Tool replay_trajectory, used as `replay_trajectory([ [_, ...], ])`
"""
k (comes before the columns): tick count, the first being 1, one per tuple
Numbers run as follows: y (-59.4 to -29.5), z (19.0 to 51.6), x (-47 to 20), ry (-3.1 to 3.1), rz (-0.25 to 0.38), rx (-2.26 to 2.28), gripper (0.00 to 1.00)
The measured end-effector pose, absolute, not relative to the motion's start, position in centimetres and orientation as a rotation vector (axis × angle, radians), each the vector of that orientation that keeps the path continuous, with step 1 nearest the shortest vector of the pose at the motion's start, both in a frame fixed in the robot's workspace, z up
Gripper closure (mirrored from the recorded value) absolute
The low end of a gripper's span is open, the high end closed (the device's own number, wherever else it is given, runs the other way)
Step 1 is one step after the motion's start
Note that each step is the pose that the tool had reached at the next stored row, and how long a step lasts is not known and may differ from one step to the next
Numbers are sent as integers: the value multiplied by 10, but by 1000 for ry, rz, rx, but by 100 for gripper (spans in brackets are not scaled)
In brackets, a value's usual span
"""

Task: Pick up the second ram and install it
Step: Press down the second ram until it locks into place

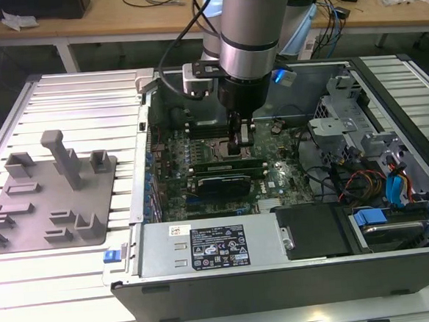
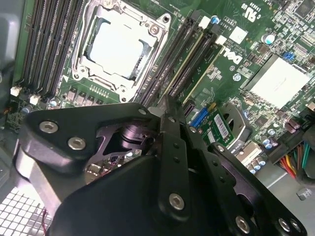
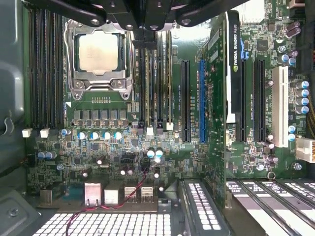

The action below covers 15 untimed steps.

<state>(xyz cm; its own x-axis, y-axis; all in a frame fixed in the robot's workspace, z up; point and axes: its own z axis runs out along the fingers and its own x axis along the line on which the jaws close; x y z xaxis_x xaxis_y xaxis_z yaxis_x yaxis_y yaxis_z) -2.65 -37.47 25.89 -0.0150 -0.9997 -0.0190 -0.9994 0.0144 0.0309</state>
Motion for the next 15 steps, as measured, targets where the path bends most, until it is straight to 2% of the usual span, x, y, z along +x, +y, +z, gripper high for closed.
replay_trajectory([
  [15, -375, 259, 14, -2232, -55, 2199, 92],
])
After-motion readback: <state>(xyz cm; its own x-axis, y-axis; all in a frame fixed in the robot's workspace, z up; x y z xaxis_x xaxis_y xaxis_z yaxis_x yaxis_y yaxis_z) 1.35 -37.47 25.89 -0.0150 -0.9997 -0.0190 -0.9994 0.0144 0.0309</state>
